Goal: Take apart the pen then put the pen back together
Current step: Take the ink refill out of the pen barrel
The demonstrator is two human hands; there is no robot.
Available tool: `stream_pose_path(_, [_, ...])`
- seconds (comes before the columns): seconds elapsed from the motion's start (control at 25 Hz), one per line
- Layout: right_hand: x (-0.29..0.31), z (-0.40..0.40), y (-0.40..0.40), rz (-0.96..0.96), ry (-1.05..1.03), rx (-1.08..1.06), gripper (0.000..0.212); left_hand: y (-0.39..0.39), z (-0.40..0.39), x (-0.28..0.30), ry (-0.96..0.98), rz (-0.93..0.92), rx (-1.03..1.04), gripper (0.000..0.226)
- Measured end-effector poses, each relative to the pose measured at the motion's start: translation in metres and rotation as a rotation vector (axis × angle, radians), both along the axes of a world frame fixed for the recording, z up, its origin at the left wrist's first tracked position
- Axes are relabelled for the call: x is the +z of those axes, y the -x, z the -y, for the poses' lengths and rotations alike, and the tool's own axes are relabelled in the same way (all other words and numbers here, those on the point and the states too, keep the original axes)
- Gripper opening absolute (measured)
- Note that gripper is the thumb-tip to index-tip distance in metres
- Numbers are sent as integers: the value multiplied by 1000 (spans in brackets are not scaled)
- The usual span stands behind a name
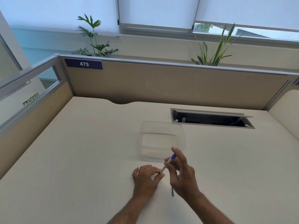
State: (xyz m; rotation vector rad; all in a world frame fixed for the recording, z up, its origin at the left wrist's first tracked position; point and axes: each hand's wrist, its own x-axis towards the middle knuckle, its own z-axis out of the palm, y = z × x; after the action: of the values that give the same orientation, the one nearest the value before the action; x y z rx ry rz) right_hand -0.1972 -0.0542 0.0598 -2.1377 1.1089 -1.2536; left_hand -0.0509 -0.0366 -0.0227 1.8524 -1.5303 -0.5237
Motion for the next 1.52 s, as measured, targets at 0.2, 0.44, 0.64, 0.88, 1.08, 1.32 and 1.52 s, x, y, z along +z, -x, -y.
stream_pose_path(0.2, [12,5,1,132,-39,-59,77,-3,-1,4,7,-52,35,12])
stream_pose_path(0.44, [34,19,6,182,-119,-168,76,-6,-10,29,-34,-403,60,19])
stream_pose_path(0.64, [25,21,9,49,-441,-121,74,-2,-12,64,-226,-850,-38,20])
stream_pose_path(0.88, [21,22,7,105,-692,-78,72,2,-13,78,-353,-1013,-258,26])
stream_pose_path(1.08, [32,18,7,304,-716,-99,25,9,-9,80,-188,-902,-105,18])
stream_pose_path(1.32, [43,15,-4,142,-627,-40,8,17,-6,81,-37,-749,-84,11])
stream_pose_path(1.52, [65,43,2,193,-523,-61,6,6,-1,82,-10,-765,22,20])
